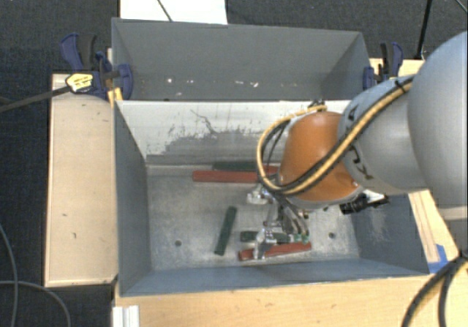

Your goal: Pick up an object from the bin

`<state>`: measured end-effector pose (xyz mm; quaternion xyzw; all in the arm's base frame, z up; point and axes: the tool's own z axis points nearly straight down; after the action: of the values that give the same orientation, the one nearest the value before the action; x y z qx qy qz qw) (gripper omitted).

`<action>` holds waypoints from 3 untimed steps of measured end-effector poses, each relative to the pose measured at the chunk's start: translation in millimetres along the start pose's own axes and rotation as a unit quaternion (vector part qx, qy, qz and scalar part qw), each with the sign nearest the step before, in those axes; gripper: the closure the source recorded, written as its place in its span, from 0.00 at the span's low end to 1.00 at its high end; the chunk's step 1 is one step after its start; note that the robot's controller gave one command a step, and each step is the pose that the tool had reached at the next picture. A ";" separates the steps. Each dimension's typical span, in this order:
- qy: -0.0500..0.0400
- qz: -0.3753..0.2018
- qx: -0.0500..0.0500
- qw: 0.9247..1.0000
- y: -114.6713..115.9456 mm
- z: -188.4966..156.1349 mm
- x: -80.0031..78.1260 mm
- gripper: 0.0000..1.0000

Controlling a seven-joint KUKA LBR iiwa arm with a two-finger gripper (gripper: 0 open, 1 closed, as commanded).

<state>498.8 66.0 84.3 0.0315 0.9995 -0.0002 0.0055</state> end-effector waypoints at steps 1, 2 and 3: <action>0.005 0.090 0.000 0.996 0.3 -25.9 11.3 0.00; 0.007 0.062 0.002 0.998 26.3 9.4 15.7 0.00; 0.001 0.190 -0.003 0.982 4.3 10.1 7.9 1.00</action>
Offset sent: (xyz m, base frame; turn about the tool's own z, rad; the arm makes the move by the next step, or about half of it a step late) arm -0.0157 0.0303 -0.0143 0.1276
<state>491.3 70.7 74.2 0.2204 0.9754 0.0041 0.0049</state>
